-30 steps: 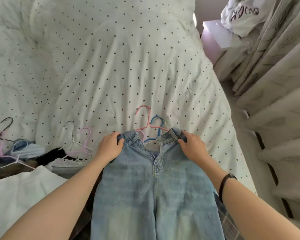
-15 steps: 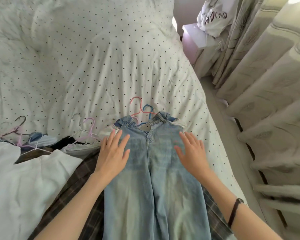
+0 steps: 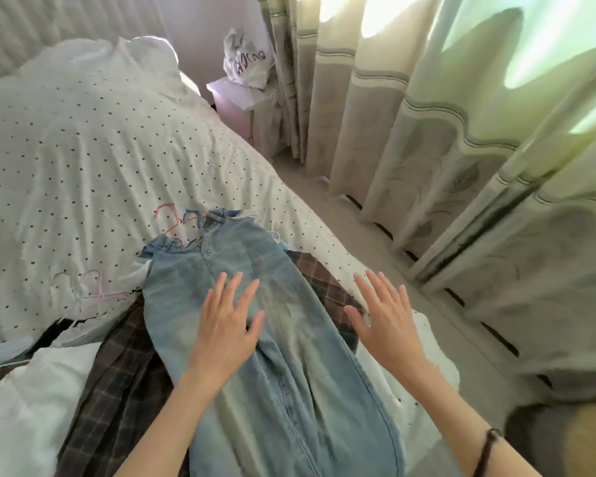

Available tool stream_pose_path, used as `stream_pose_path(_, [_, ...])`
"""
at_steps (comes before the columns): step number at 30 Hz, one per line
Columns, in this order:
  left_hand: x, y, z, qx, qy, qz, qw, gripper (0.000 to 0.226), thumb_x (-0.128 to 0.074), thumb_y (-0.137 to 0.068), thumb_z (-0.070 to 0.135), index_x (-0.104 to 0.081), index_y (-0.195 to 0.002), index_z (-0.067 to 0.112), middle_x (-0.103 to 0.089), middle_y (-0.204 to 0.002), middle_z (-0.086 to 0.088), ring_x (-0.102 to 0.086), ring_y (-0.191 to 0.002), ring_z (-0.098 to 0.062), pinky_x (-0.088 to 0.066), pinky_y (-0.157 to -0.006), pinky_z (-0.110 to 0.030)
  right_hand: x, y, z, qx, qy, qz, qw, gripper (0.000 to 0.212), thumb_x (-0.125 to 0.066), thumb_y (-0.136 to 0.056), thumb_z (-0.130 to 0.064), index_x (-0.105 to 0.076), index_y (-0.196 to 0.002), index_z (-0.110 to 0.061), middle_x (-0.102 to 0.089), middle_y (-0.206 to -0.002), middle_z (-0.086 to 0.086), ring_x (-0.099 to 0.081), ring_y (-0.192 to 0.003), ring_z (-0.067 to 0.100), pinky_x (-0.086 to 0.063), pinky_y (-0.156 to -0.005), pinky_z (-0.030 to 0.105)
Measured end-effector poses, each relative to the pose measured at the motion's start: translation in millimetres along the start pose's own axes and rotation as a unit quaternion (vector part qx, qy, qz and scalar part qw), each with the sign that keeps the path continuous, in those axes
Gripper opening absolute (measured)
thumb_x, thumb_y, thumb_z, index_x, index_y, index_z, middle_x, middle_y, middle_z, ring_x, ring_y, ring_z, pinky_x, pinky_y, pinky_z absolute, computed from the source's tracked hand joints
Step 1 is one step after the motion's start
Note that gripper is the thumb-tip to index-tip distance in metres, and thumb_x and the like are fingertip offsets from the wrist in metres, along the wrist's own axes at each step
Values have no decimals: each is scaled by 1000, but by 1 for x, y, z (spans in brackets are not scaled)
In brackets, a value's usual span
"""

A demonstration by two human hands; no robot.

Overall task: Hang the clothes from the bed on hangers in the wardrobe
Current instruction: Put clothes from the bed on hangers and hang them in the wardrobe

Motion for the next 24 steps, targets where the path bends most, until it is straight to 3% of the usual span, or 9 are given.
stream_pose_path(4, [-10,16,73,-125,37,-6,991,51,-36,-88,38,-53,-127,9,-52,-131,-15,-34,-129,-30,-36,-101,-52,21,87,30,-85,20,32,996,57,-36,-91,-48,-41,-139,-17,-39,-145,9,-31,-137,29,-13,-111,48])
stream_pose_path(9, [-26,43,171,-292,58,-38,954,49,-37,-89,37,-48,-129,12,-48,-135,-15,-35,-130,-31,-39,-102,-51,65,188,78,-228,44,90,968,56,-50,-91,-42,-40,-140,-16,-39,-145,12,-31,-137,31,-10,-109,47])
stream_pose_path(13, [-29,69,257,-389,97,-46,915,48,-37,-90,37,-50,-128,10,-45,-138,-16,-34,-131,-32,-34,-104,-46,100,276,107,-331,57,150,930,60,-35,-88,-48,-48,-134,-13,-48,-138,14,-42,-130,33,-23,-105,54])
stream_pose_path(18, [-31,137,371,-527,124,-67,838,49,-37,-90,38,-44,-132,15,-40,-143,-13,-28,-135,-29,-26,-109,-46,130,404,128,-445,66,220,866,59,-39,-87,-47,-45,-137,-16,-45,-141,10,-37,-134,29,-15,-108,49])
stream_pose_path(21, [-31,197,429,-599,124,-85,787,51,-35,-90,39,-47,-133,14,-38,-145,-11,-27,-137,-29,-26,-109,-48,145,488,130,-504,60,244,826,60,-37,-90,-47,-32,-144,-21,-30,-150,6,-19,-142,22,1,-113,42])
stream_pose_path(24, [-33,264,473,-651,134,-102,740,50,-36,-90,39,-47,-132,14,-39,-144,-11,-26,-137,-29,-26,-109,-47,154,571,126,-554,74,244,793,58,-35,-96,-46,-19,-147,-25,-17,-155,2,-7,-144,18,5,-115,40])
Point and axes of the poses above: each hand's wrist, its own y-axis away from the middle knuckle, its own x-axis out of the back of the hand, z = x × y, the point moved 2 cm from there along -y, towards the middle knuckle
